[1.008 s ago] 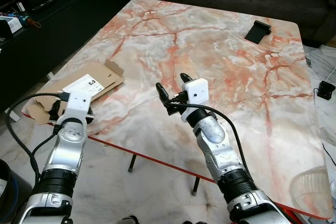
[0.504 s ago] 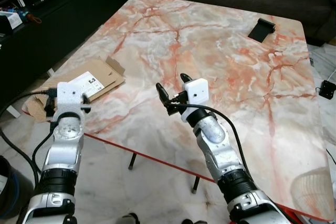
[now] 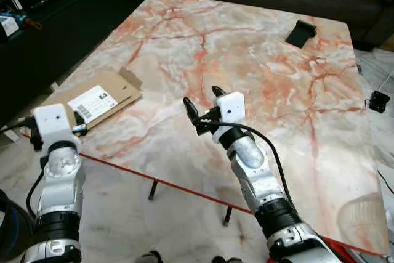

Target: Picking trash to rubbish bin

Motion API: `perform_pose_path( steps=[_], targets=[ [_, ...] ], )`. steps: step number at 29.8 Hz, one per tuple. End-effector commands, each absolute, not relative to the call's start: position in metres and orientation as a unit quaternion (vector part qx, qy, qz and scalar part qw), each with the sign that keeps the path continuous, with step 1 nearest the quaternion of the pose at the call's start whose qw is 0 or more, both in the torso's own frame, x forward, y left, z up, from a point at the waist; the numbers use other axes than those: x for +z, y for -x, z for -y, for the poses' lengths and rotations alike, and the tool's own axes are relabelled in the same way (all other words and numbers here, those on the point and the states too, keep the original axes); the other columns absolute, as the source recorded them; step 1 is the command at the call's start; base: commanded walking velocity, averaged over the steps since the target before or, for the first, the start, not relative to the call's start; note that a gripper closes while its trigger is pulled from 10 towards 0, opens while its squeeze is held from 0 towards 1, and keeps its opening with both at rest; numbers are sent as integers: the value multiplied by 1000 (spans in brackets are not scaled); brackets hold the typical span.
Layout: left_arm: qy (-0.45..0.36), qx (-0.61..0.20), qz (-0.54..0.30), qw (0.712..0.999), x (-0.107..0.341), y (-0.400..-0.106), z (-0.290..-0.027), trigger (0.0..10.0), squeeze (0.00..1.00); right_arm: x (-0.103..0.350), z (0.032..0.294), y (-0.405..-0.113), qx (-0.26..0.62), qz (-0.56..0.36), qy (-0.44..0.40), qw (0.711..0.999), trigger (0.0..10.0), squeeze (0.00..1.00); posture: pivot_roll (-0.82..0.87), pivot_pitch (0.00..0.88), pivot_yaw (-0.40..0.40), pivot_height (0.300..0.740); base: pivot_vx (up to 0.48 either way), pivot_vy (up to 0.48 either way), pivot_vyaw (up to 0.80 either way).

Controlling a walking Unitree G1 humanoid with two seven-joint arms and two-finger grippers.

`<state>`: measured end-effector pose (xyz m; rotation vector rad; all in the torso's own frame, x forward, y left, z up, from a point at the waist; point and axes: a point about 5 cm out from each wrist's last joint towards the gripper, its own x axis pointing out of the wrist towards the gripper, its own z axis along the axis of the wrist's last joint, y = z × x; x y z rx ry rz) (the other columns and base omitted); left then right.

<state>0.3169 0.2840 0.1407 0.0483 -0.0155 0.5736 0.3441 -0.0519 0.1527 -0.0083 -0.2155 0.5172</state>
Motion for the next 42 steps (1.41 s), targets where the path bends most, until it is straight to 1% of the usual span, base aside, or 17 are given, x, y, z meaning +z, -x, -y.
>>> perform_pose_path(
  steps=[1,4,7,9,13,16,20,23,26,27,28,29,32,33,35,40,42],
  targets=[
    [-5,300,3,954,137,-314,-290,10000,0,153,52,-342,255,107,2,961,10000,0,143,154,-35,740,0,0,0],
    [16,310,-19,951,128,-313,-291,10000,0,152,53,-342,254,106,2,961,10000,0,142,155,-36,740,0,0,0],
    [19,312,-23,950,127,-313,-291,10000,0,152,53,-342,254,106,2,961,10000,0,142,155,-36,740,0,0,0],
    [68,315,-63,945,112,-312,-288,10000,0,152,53,-342,254,106,2,961,10000,0,141,157,-40,740,0,0,0],
    [119,317,-80,938,105,-313,-283,10000,0,152,53,-342,254,106,3,961,10000,0,141,158,-40,740,0,0,0],
    [168,302,-96,934,99,-316,-272,10000,0,152,53,-342,255,106,4,961,10000,0,140,157,-40,740,0,0,0],
    [187,285,-107,934,98,-319,-261,10000,0,152,54,-342,255,106,4,961,10000,0,140,156,-40,740,0,0,0],
    [201,250,-122,939,98,-325,-239,10000,0,152,54,-342,255,106,4,961,10000,0,143,155,-40,740,0,0,0],
    [208,211,-128,946,100,-329,-213,10000,0,152,53,-343,256,106,4,961,10000,0,143,155,-40,740,0,0,0],
    [212,191,-132,949,101,-330,-199,10000,0,153,53,-343,255,107,4,961,10000,0,142,154,-40,740,0,0,0],
    [212,191,-132,949,101,-330,-199,10000,0,153,53,-343,255,107,4,961,10000,0,142,154,-40,740,0,0,0],
    [216,177,-135,951,102,-331,-188,10000,0,153,53,-343,255,107,4,961,10000,0,140,153,-40,740,0,0,0],
    [223,149,-140,953,105,-331,-169,10000,0,153,54,-343,255,108,4,961,10000,0,140,153,-39,740,0,0,0],
    [226,126,-141,956,109,-331,-155,10000,0,154,54,-343,254,109,4,961,10000,0,140,153,-38,740,0,0,0],
    [230,107,-141,957,113,-330,-144,10000,0,154,54,-343,254,109,4,961,10000,0,141,152,-37,740,0,0,0],
    [229,73,-138,961,124,-328,-127,10000,0,154,54,-343,253,111,3,961,10000,0,143,151,-34,740,0,0,0],
    [218,40,-128,967,135,-328,-118,10000,0,155,54,-343,253,111,2,961,10000,0,143,152,-33,740,0,0,0]
  ],
)
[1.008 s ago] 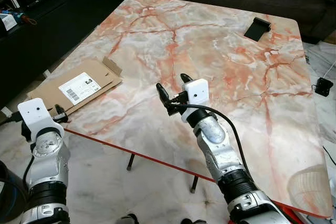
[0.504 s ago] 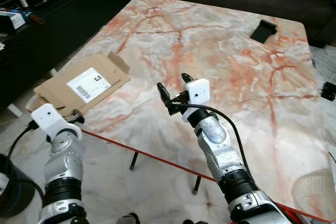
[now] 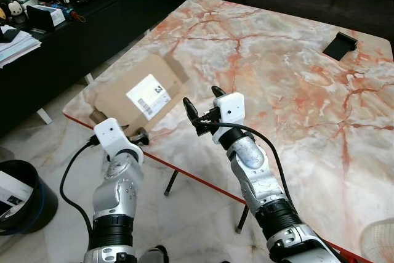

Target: Picking trash to rubbish bin

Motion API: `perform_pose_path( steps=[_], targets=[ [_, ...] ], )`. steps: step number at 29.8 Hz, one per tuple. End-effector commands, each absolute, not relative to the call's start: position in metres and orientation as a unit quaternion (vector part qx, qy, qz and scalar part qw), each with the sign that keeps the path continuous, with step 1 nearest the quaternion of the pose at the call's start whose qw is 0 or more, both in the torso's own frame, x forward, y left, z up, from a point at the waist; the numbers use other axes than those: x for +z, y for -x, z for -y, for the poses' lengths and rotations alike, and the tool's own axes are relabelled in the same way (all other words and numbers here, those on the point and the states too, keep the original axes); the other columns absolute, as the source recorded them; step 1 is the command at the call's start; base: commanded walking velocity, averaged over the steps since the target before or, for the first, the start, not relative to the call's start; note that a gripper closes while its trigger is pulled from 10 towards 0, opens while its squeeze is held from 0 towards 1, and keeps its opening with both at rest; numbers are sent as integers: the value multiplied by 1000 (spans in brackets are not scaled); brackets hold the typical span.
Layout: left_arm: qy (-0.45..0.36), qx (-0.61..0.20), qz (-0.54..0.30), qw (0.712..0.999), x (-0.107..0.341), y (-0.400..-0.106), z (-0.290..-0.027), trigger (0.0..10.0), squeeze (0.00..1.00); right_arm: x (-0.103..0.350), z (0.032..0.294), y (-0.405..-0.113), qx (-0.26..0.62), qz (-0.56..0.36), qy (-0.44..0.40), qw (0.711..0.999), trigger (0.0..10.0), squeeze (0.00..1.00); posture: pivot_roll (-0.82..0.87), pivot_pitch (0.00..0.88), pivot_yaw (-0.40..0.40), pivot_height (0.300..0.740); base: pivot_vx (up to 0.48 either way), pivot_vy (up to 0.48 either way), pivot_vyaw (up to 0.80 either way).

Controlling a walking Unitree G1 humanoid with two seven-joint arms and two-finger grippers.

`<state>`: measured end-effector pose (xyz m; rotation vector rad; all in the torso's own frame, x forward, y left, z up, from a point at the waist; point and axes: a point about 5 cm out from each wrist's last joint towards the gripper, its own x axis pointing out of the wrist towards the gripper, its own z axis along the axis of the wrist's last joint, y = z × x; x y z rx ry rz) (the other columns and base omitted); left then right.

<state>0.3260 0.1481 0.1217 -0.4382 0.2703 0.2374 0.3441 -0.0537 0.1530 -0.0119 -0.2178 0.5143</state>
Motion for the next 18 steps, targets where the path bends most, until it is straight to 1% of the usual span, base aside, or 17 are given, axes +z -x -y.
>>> perform_pose_path(
  steps=[1,2,3,5,8,13,18],
  targets=[
    [207,21,-119,971,141,-328,-114,10000,0,155,54,-343,254,112,1,961,10000,0,146,152,-32,740,0,0,0],
    [207,21,-119,971,141,-328,-114,10000,0,155,54,-343,254,112,1,961,10000,0,146,152,-32,740,0,0,0],
    [188,-1,-108,976,148,-327,-111,10000,0,155,54,-343,254,112,1,961,10000,0,147,151,-32,740,0,0,0],
    [181,-10,-105,978,151,-327,-109,10000,0,155,53,-344,254,112,1,961,10000,0,147,151,-32,740,0,0,0],
    [165,-47,-87,981,161,-325,-106,10000,0,156,53,-344,254,114,-1,960,10000,0,145,150,-32,740,0,0,0],
    [177,-57,-44,982,190,-326,-114,10000,0,156,53,-344,255,114,-1,960,10000,0,146,149,-35,740,0,0,0],
    [191,-98,-15,977,216,-325,-113,10000,0,156,52,-343,258,114,-2,959,10000,0,151,151,-38,740,0,0,0]
  ],
)
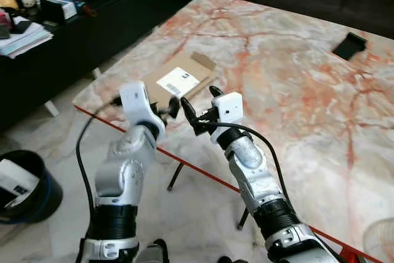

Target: Picking trash to rubbish bin

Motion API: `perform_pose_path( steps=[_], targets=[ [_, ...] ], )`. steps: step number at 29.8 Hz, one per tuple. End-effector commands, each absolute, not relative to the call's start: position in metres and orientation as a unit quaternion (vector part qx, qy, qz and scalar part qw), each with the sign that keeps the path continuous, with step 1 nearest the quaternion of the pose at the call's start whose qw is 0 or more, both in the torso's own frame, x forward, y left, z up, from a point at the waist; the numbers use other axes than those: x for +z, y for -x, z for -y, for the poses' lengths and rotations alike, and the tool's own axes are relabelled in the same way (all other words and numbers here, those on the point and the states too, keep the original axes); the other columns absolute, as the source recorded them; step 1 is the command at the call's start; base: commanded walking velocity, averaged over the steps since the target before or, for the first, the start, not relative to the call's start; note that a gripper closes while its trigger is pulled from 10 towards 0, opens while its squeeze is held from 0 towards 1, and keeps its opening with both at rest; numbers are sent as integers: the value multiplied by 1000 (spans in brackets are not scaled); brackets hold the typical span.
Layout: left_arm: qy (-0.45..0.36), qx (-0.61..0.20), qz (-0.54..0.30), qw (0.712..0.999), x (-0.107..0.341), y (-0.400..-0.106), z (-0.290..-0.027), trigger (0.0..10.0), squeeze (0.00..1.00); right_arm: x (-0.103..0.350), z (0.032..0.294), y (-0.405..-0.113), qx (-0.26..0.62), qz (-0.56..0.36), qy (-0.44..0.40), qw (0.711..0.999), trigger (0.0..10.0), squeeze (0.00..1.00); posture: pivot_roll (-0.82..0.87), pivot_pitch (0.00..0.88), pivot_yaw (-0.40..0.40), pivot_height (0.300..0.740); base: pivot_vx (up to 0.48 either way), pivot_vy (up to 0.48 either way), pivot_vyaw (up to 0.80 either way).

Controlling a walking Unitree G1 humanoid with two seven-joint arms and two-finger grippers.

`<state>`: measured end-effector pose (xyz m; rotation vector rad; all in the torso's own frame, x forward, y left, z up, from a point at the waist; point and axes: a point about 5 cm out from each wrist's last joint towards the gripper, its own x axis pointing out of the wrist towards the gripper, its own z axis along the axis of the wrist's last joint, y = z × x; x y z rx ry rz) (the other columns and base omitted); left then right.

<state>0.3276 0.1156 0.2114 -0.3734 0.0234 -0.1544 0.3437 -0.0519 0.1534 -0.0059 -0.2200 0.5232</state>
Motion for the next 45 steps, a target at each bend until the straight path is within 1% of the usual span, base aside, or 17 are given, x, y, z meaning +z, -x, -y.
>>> perform_pose_path(
  steps=[1,4,5,6,7,8,11,14,16,18,21,24,26,32,35,37,45],
  targets=[
    [188,-108,-8,976,220,-325,-112,10000,0,156,52,-343,258,114,-2,959,10000,0,153,152,-39,740,0,0,0],
    [172,-129,15,976,231,-323,-112,10000,0,156,52,-343,259,115,-2,959,10000,0,152,152,-39,740,0,0,0],
    [144,-120,38,982,239,-324,-117,10000,0,156,52,-344,259,114,-3,959,10000,0,154,152,-41,740,0,0,0],
    [144,-120,38,982,239,-324,-117,10000,0,156,52,-344,259,114,-3,959,10000,0,154,152,-41,740,0,0,0],
    [76,-89,52,992,241,-329,-128,10000,0,155,52,-344,259,114,-2,959,10000,0,154,152,-41,740,0,0,0],
    [41,-72,53,995,240,-331,-134,10000,0,155,52,-344,259,113,-2,959,10000,0,154,151,-40,740,0,0,0],
    [36,-70,51,996,239,-331,-135,10000,0,155,52,-344,259,113,-2,959,10000,0,154,151,-40,740,0,0,0],
    [-96,-10,45,994,227,-348,-163,10000,0,155,52,-344,258,112,-2,960,10000,0,149,149,-36,740,0,0,0],
    [-137,10,37,990,220,-359,-176,10000,0,154,52,-343,256,112,-2,960,10000,0,146,148,-35,740,0,0,0],
    [-150,10,34,988,216,-362,-179,10000,0,154,53,-343,256,112,-2,960,10000,0,147,149,-34,740,0,0,0],
    [-112,-10,22,993,197,-375,-186,10000,0,153,54,-343,253,110,-2,961,10000,0,142,149,-32,740,0,0,0],
    [-102,-17,32,994,193,-379,-188,10000,0,153,55,-343,250,111,-2,962,10000,0,130,150,-31,740,0,0,0],
    [-71,-42,46,996,191,-384,-185,10000,0,153,57,-343,246,112,-2,963,10000,0,122,153,-29,740,0,0,0],
    [-34,-53,49,997,187,-395,-188,10000,0,152,61,-341,236,113,-4,965,10000,0,107,159,-28,740,0,0,0],
    [-36,-51,31,998,180,-397,-189,10000,0,151,62,-340,235,112,-2,966,10000,0,98,165,-30,740,0,0,0],
    [-1,-53,13,999,174,-397,-190,10000,0,150,62,-339,234,110,-3,966,10000,0,95,167,-32,740,0,0,0],
    [26,-75,-55,995,146,-393,-185,10000,0,149,67,-337,228,108,1,968,10000,0,82,184,-34,740,0,0,0]
  ],
)
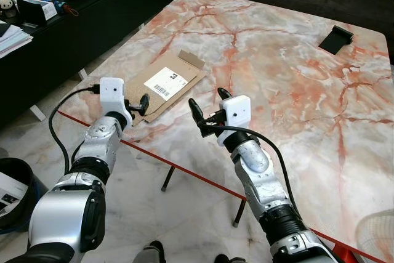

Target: Picking trash to rubbish bin

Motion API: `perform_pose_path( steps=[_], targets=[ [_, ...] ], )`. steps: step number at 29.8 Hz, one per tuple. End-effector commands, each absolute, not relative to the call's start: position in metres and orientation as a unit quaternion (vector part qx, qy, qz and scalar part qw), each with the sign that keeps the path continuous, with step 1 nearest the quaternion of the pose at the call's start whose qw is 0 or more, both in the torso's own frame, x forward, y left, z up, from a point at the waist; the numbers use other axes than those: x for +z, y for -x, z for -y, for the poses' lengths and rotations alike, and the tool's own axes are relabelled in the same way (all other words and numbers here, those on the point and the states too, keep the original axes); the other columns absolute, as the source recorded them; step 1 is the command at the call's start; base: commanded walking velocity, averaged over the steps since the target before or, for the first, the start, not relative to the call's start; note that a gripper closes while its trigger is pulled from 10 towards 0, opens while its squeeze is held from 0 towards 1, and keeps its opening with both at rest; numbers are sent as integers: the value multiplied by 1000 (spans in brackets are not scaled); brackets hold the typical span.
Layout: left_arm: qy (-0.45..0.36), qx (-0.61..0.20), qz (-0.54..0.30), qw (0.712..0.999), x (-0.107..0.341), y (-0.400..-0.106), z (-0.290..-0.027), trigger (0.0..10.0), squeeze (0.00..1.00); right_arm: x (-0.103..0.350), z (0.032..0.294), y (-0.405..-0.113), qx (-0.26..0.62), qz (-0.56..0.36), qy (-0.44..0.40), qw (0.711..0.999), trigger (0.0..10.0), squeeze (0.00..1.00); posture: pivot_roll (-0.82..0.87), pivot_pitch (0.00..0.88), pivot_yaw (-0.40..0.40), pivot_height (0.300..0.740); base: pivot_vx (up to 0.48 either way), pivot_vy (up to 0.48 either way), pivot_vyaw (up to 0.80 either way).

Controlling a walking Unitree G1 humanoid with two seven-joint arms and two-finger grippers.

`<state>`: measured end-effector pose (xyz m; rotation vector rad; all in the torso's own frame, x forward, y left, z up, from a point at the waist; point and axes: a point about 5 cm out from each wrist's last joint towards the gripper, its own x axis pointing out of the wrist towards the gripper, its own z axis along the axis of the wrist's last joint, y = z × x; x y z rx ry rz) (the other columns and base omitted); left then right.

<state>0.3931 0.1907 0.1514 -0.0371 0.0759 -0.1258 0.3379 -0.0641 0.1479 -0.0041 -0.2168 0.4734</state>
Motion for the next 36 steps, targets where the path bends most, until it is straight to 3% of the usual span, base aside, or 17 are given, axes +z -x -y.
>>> perform_pose_path(
  steps=[1,12,23,31,36],
  targets=[
    [27,-73,-60,995,143,-392,-185,10000,0,149,67,-337,228,107,1,968,10000,0,82,184,-34,740,0,0,0],
    [65,-129,-82,986,120,-380,-169,10000,0,148,65,-336,229,104,-1,968,10000,0,98,192,-23,740,0,0,0],
    [86,-165,-50,981,133,-356,-153,10000,0,149,63,-336,231,104,-3,967,10000,0,120,188,-14,740,0,0,0],
    [80,-187,-38,978,162,-317,-132,10000,0,150,62,-337,234,106,-3,966,10000,0,129,178,-7,740,0,0,0],
    [57,-194,19,979,212,-302,-122,10000,0,149,62,-337,236,106,-3,966,10000,0,136,172,-9,740,0,0,0]
  ],
)
